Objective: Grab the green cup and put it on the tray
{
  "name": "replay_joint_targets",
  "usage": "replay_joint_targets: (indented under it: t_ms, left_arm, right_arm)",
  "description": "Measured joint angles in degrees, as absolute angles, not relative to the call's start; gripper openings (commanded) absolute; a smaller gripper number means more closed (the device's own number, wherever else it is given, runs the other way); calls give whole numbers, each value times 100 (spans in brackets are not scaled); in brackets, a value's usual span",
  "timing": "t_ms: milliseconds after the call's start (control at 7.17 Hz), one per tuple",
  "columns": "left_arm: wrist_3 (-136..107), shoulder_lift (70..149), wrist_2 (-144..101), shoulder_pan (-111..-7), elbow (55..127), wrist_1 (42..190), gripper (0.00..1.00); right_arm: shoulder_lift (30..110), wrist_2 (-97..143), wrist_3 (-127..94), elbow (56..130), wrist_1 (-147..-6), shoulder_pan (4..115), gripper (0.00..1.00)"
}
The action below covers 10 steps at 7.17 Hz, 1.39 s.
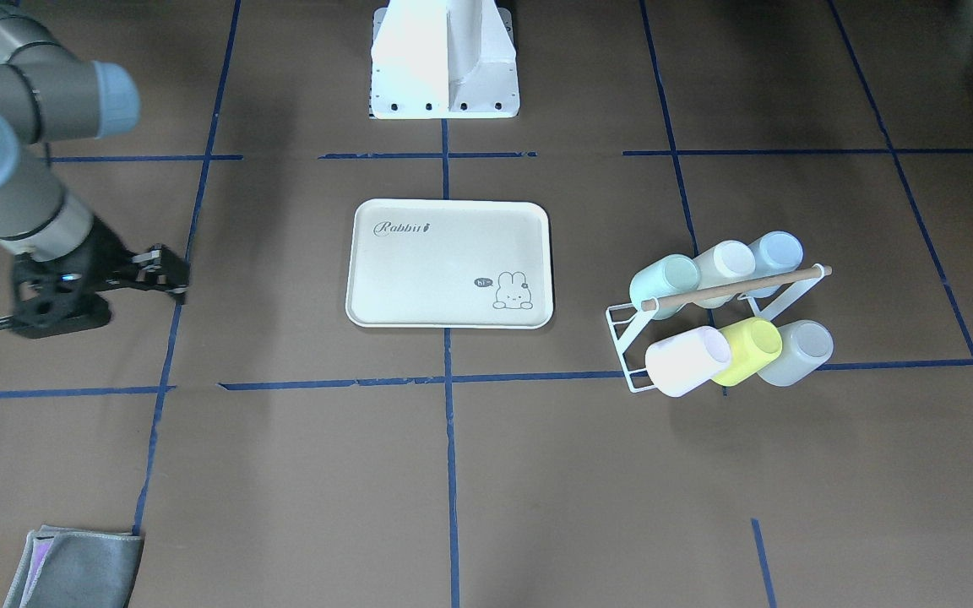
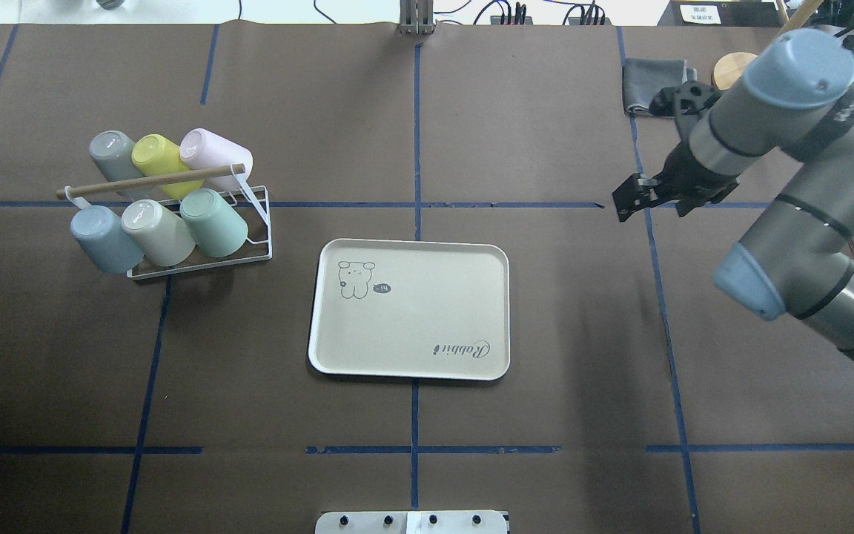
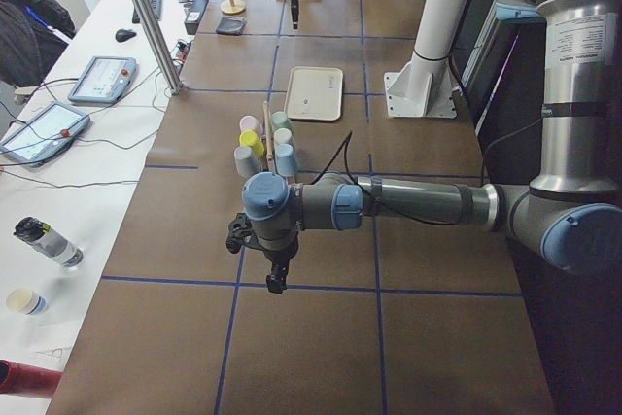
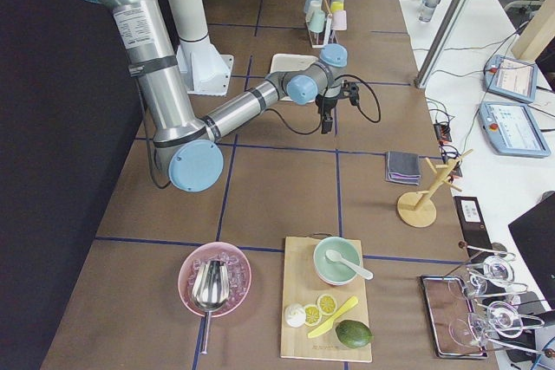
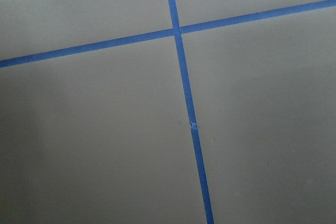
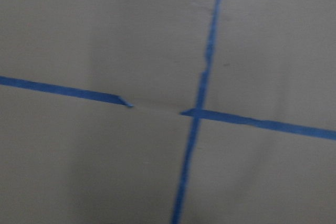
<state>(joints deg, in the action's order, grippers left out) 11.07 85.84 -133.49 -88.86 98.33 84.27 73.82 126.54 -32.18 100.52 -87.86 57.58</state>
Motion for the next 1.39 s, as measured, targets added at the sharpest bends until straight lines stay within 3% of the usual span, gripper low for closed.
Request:
replay_joint_targets:
  t_ms: [418, 837, 1394]
  left_arm:
    - [1081, 8564, -13240, -8888, 9932, 8428, 100]
    - [545, 8621, -13246, -8889, 9920, 8449, 100]
    - [285, 8779, -13296, -8865, 9931, 8860, 100]
  right_arm:
    - [8619, 12843, -248, 10041, -9050, 7323, 100]
    - [9703, 12943, 958, 10067, -9077, 8566, 100]
    - [9963, 13087, 960, 10529, -9737, 9065, 100]
